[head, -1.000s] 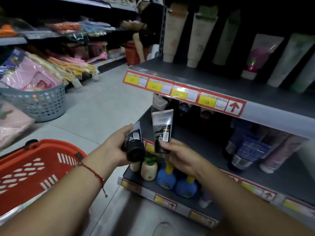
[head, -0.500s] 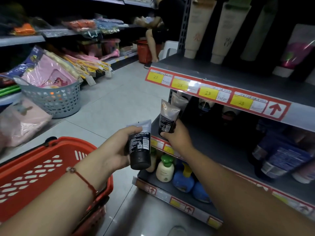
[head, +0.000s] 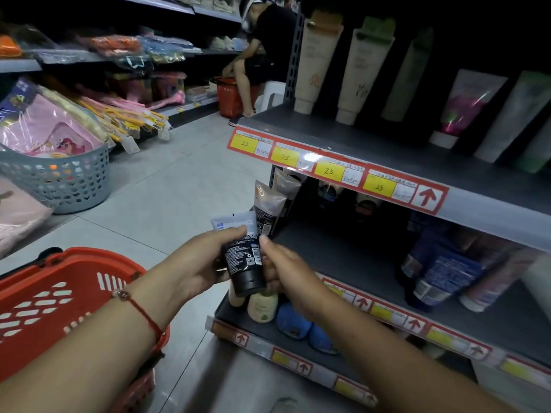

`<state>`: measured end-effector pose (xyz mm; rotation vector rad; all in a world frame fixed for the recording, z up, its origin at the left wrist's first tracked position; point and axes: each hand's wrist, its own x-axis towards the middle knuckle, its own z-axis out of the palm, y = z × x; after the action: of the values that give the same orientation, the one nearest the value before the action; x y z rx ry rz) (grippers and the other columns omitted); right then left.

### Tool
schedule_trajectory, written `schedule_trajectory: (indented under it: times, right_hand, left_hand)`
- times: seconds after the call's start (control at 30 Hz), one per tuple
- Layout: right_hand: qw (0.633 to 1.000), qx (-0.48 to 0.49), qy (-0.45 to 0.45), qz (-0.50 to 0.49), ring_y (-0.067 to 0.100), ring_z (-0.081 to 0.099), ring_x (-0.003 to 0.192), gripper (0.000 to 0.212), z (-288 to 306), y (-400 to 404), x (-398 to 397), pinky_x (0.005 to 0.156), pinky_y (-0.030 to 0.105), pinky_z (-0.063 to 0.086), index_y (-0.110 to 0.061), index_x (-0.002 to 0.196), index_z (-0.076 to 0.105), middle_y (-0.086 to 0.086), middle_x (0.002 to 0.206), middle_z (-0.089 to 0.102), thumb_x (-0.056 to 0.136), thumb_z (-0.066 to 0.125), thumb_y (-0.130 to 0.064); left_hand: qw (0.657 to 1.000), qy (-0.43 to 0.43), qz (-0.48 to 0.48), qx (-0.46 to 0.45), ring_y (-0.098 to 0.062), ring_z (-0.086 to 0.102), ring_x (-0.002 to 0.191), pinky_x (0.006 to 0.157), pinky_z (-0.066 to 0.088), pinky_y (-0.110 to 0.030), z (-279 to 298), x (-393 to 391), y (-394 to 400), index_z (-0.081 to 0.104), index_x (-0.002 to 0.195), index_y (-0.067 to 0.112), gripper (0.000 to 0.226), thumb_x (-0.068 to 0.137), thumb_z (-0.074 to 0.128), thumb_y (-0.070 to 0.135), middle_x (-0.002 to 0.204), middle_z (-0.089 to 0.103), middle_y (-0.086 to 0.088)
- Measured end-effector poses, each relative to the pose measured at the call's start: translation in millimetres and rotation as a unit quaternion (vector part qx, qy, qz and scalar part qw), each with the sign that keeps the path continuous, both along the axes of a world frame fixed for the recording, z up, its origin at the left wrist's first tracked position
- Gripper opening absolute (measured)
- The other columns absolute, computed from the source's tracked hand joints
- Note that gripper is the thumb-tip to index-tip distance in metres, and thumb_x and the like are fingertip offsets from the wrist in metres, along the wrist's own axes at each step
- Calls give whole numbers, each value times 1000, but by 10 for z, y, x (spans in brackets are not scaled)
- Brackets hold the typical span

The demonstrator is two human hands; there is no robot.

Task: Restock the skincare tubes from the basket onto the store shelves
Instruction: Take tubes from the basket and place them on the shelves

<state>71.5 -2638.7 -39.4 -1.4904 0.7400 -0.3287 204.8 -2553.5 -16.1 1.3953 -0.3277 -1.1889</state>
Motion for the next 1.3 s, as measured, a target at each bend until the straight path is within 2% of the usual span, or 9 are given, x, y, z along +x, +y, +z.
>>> schedule_trajectory:
  times: [0.1, 0.23, 0.37, 0.43, 0.6, 0.67, 0.83, 1.03, 1.3]
  right_hand:
    - [993, 90, 0, 78, 18, 65, 91, 38, -91, -9, -147, 67, 27, 54, -17, 122, 60, 7, 108, 69, 91, 64, -37]
    - [993, 45, 29, 105, 13, 66, 89, 25, -73, -189, -403, 80, 29, 51, -21, 112, 65, 1, 102, 71, 88, 70, -20]
    - [993, -12, 49, 107, 15, 69, 93, 34, -52, -402, -604, 78, 28, 55, -14, 110, 67, 8, 104, 73, 78, 77, -7]
    - [997, -12, 25, 74, 22, 69, 100, 43, -26, -477, -656, 89, 35, 55, -7, 114, 67, 13, 109, 72, 73, 78, -1]
    - [977, -130, 31, -163, 9, 69, 83, 41, -71, -851, -630, 78, 25, 57, -10, 108, 64, 3, 100, 73, 72, 84, -11]
    - [958, -169, 50, -227, 19, 69, 92, 46, -164, -1044, -569, 89, 39, 55, -12, 109, 66, 6, 106, 73, 68, 87, -22]
    - [929, -234, 110, -264, 27, 66, 104, 47, -261, -1322, -333, 92, 40, 53, -12, 114, 67, 10, 116, 70, 73, 83, -29]
    - [922, -253, 130, -264, 28, 62, 113, 53, -389, -1490, -12, 84, 27, 44, -9, 124, 62, 12, 123, 66, 79, 79, -30]
    - [915, -234, 153, -292, 30, 59, 118, 55, -394, -1513, 123, 94, 34, 46, -9, 127, 60, 12, 129, 62, 79, 78, -29]
  left_hand:
    - [998, -56, -23, -13, -15, 65, 75, 67, 51, -28, -36, -120, -29, 68, 101, 19, 15, 88, 68, 26, 88, 75, -2]
    - [985, -150, -71, -35, -17, 72, 84, 80, 56, -36, -61, -298, -62, 69, 108, 16, 21, 89, 69, 25, 101, 76, -6]
    - [910, -394, -125, -28, -2, 67, 81, 73, 51, -24, -40, -469, -131, 67, 108, 27, 28, 85, 71, 42, 94, 73, 10]
    - [879, -450, -157, -25, -1, 64, 90, 75, 48, -21, -20, -526, -156, 65, 112, 30, 30, 86, 68, 45, 100, 70, 13]
    - [816, -529, -216, 85, -9, 61, 95, 73, 44, -24, -15, -475, -169, 59, 119, 33, 41, 86, 62, 55, 106, 64, 10]
    - [782, -548, -267, 128, -10, 60, 94, 75, 45, -27, -41, -390, -144, 59, 116, 35, 35, 87, 61, 54, 108, 66, 9]
    - [707, -541, -392, 234, -12, 55, 104, 85, 42, -25, -33, -274, -32, 54, 133, 28, 46, 92, 57, 49, 128, 60, 3]
    - [714, -516, -393, 264, -15, 50, 127, 102, 39, -26, -153, 14, 105, 39, 147, 30, 67, 89, 55, 59, 145, 50, 4]
    - [724, -495, -382, 292, -13, 49, 128, 107, 36, -27, -233, 353, 387, 45, 142, 34, 63, 87, 54, 64, 144, 50, 6]
